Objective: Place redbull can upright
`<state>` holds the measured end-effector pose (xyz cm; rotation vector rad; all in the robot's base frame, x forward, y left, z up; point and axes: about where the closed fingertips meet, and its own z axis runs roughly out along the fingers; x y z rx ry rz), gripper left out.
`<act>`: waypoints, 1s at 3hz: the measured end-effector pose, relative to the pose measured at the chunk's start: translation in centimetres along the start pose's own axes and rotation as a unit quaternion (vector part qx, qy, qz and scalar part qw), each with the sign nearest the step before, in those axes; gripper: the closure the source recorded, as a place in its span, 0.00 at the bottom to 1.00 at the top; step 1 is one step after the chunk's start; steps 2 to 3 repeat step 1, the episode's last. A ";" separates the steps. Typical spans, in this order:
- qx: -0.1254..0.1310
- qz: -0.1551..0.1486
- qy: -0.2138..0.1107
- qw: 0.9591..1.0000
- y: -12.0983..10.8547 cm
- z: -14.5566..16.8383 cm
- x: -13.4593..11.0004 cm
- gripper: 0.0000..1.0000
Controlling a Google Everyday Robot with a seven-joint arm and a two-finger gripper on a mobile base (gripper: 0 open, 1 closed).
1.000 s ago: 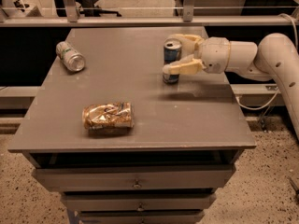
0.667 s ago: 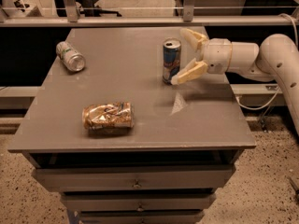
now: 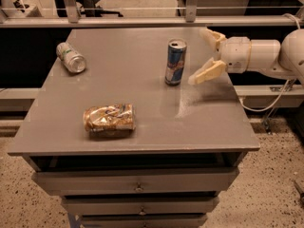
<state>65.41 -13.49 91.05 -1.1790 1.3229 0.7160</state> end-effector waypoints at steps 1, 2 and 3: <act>0.034 -0.002 0.035 0.999 -1.1 -4.9 -1.7 0.00; 0.034 -0.002 0.035 0.999 -1.1 -4.9 -1.7 0.00; 0.034 -0.002 0.035 0.999 -1.1 -4.9 -1.7 0.00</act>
Offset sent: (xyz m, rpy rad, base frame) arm 0.0000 0.0000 0.0000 0.0000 0.0000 0.0000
